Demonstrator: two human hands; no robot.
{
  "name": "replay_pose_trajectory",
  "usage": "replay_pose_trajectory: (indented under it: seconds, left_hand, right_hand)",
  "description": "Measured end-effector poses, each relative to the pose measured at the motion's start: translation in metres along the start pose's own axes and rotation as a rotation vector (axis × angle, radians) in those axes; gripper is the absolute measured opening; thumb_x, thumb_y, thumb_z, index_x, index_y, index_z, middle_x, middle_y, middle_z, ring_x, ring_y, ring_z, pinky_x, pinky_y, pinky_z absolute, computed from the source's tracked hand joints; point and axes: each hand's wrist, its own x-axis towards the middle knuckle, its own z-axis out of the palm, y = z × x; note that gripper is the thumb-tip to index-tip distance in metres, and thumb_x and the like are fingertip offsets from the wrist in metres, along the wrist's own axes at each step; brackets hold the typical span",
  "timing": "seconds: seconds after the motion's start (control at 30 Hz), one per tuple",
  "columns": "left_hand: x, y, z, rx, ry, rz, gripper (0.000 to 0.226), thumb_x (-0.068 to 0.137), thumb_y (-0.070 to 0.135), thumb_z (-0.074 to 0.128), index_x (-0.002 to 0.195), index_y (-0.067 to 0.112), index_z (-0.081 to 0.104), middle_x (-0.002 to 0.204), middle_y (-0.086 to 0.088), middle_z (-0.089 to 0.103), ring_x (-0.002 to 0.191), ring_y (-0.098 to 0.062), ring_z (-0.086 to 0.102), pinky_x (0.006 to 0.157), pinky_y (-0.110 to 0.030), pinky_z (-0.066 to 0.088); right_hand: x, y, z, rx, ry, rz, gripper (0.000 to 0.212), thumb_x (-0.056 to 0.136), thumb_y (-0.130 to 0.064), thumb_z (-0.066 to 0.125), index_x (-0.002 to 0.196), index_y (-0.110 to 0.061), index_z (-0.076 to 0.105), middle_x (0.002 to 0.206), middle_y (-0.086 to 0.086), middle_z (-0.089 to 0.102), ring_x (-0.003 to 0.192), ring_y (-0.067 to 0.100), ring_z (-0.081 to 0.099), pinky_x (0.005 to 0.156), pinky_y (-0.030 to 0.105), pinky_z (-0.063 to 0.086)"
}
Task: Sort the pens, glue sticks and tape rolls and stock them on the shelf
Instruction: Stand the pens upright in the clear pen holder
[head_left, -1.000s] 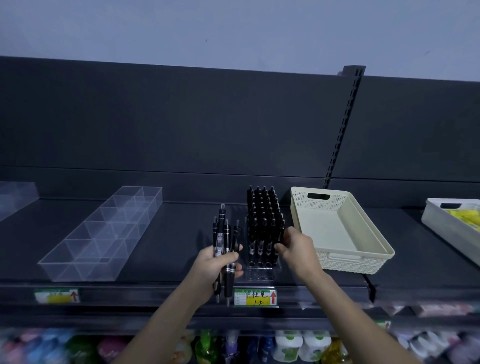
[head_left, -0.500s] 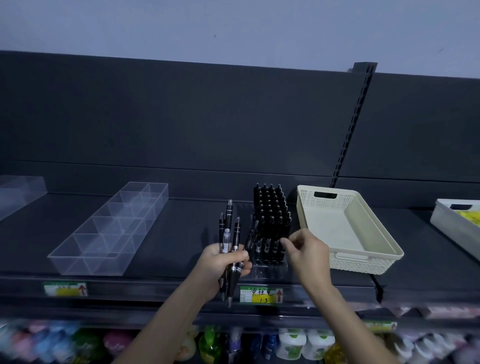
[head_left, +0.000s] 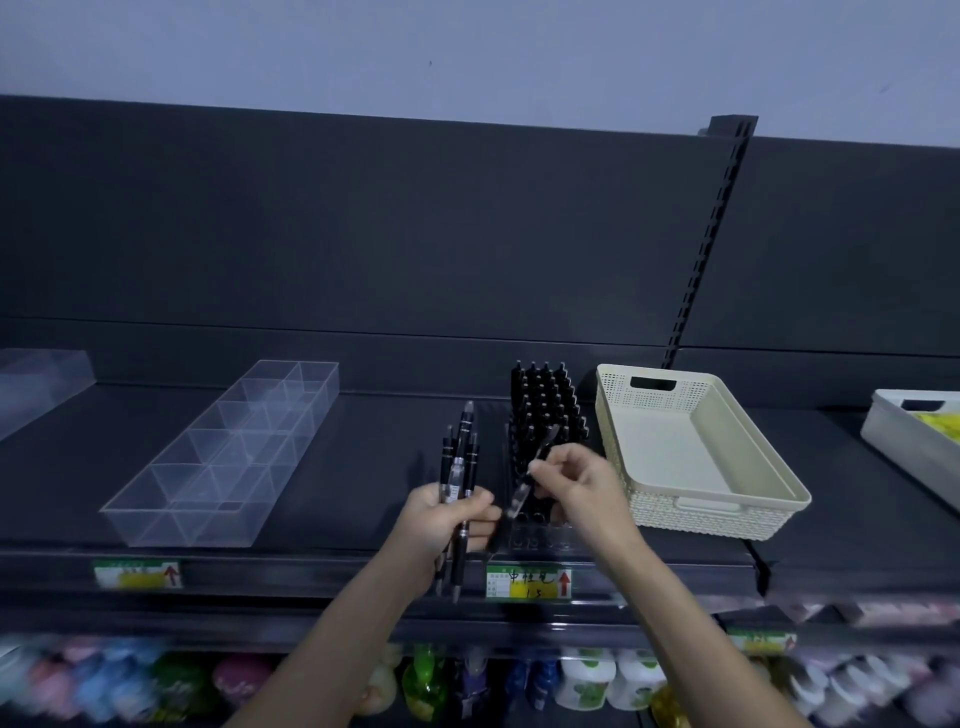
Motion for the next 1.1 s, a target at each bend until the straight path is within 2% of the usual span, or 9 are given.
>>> replay_pose_trajectory:
  seconds: [0.1, 0.17, 0.23, 0.47, 0.73, 0.83, 0.9, 1.0, 1.1]
  left_hand:
    - [-0.001, -0.004, -0.009, 0.067, 0.066, -0.008, 0.021, 0.09, 0.021, 0.06, 0.098, 0.002, 0.057, 0.057, -0.004, 0.059, 0.044, -0.014, 0.052, 0.046, -0.025, 0.047]
    - [-0.001, -0.006, -0.011, 0.091, 0.069, 0.006, 0.02, 0.092, 0.024, 0.056, 0.094, 0.005, 0.051, 0.049, 0.0, 0.046, 0.037, -0.011, 0.037, 0.038, -0.023, 0.035]
    - [0.0, -0.006, -0.01, 0.084, 0.056, 0.006, 0.02, 0.093, 0.025, 0.054, 0.086, 0.01, 0.043, 0.05, 0.001, 0.041, 0.038, -0.01, 0.031, 0.037, -0.022, 0.03]
    - [0.004, -0.007, -0.013, -0.082, 0.044, -0.027, 0.009, 0.093, 0.008, 0.043, 0.084, 0.006, 0.042, 0.049, -0.005, 0.051, 0.035, -0.013, 0.037, 0.038, -0.022, 0.032]
    - [-0.003, -0.007, -0.017, 0.021, 0.008, 0.052, 0.017, 0.096, 0.012, 0.048, 0.105, 0.008, 0.061, 0.078, -0.008, 0.062, 0.058, -0.016, 0.053, 0.052, -0.027, 0.047]
    - [-0.005, -0.008, -0.018, 0.023, -0.049, 0.027, 0.018, 0.097, 0.022, 0.046, 0.109, 0.019, 0.059, 0.07, -0.007, 0.061, 0.056, -0.017, 0.055, 0.057, -0.031, 0.049]
    - [-0.005, -0.009, -0.018, 0.064, -0.062, 0.03, 0.018, 0.098, 0.026, 0.044, 0.111, 0.023, 0.056, 0.062, -0.004, 0.055, 0.051, -0.015, 0.049, 0.052, -0.03, 0.045]
    - [-0.005, -0.009, -0.014, 0.102, -0.04, 0.053, 0.016, 0.098, 0.025, 0.043, 0.11, 0.018, 0.052, 0.056, -0.001, 0.051, 0.046, -0.012, 0.041, 0.046, -0.027, 0.038]
    - [-0.006, -0.006, -0.01, 0.076, -0.02, 0.059, 0.007, 0.098, 0.018, 0.045, 0.099, 0.011, 0.048, 0.059, -0.002, 0.058, 0.045, -0.013, 0.042, 0.046, -0.027, 0.037]
  right_hand:
    - [0.007, 0.003, -0.008, -0.196, 0.217, -0.115, 0.022, 0.087, -0.02, 0.063, 0.072, -0.021, 0.047, 0.067, -0.002, 0.057, 0.061, 0.015, 0.053, 0.061, 0.029, 0.046]
    - [0.009, 0.003, -0.008, -0.28, 0.24, -0.166, 0.017, 0.088, -0.023, 0.062, 0.079, -0.019, 0.047, 0.068, -0.007, 0.055, 0.062, 0.01, 0.052, 0.062, 0.025, 0.045]
    - [0.01, 0.002, -0.004, -0.376, 0.221, -0.205, 0.016, 0.09, -0.024, 0.059, 0.086, -0.015, 0.046, 0.068, -0.011, 0.052, 0.062, 0.003, 0.049, 0.06, 0.021, 0.04]
    - [0.015, -0.005, 0.001, -0.595, 0.172, -0.283, 0.018, 0.092, -0.026, 0.054, 0.088, -0.015, 0.041, 0.072, 0.0, 0.056, 0.068, 0.02, 0.054, 0.064, 0.03, 0.042]
    - [0.01, -0.005, 0.002, -0.562, 0.184, -0.285, 0.018, 0.091, -0.026, 0.057, 0.087, -0.014, 0.044, 0.067, -0.006, 0.054, 0.064, 0.014, 0.053, 0.064, 0.028, 0.046]
    - [0.008, -0.001, 0.002, -0.566, 0.166, -0.262, 0.019, 0.091, -0.025, 0.058, 0.085, -0.015, 0.043, 0.064, -0.009, 0.051, 0.062, 0.012, 0.052, 0.062, 0.025, 0.043]
    - [0.007, 0.004, 0.004, -0.599, 0.133, -0.226, 0.019, 0.091, -0.026, 0.058, 0.085, -0.015, 0.042, 0.068, -0.005, 0.054, 0.064, 0.013, 0.052, 0.062, 0.023, 0.041]
    - [0.007, 0.012, 0.009, -0.626, 0.098, -0.168, 0.018, 0.091, -0.025, 0.058, 0.087, -0.015, 0.043, 0.076, -0.002, 0.057, 0.068, 0.014, 0.054, 0.065, 0.023, 0.043]
    - [0.009, 0.014, 0.011, -0.622, 0.106, -0.153, 0.016, 0.09, -0.024, 0.059, 0.091, -0.012, 0.048, 0.078, -0.002, 0.058, 0.068, 0.012, 0.053, 0.067, 0.024, 0.045]
